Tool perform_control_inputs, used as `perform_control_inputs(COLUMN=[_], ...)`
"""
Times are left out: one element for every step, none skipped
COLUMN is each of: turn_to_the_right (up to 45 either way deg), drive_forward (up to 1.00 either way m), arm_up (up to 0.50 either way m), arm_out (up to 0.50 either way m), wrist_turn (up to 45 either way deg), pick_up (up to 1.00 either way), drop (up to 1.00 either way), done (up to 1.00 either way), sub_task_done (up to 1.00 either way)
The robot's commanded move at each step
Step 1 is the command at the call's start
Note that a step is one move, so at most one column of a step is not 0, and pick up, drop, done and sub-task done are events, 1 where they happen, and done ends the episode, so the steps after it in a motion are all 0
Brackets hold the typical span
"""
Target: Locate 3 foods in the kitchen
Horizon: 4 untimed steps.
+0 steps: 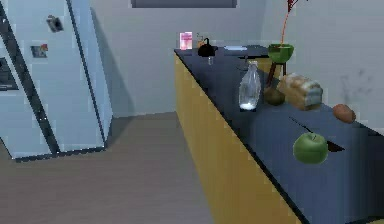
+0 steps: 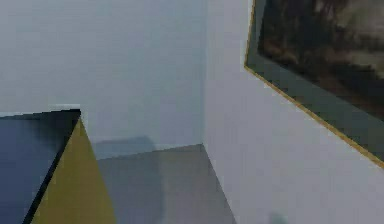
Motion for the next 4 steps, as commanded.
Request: perform_control_inputs(turn_to_the_right=[27.0,0.0,45.0,45.0], drive_forward=[0.00,0.00,0.00,0.00], arm_up=[0.00,0.00,0.00,0.00], arm_out=[0.00,0.00,0.00,0.00], wrist_turn=[0.0,0.0,0.0,0.0], pick_up=[0.00,0.00,0.00,0.00], drop=[0.00,0.00,0.00,0.00], done=[0.00,0.00,0.00,0.00], sub_task_done=[0.00,1.00,0.00,0.00])
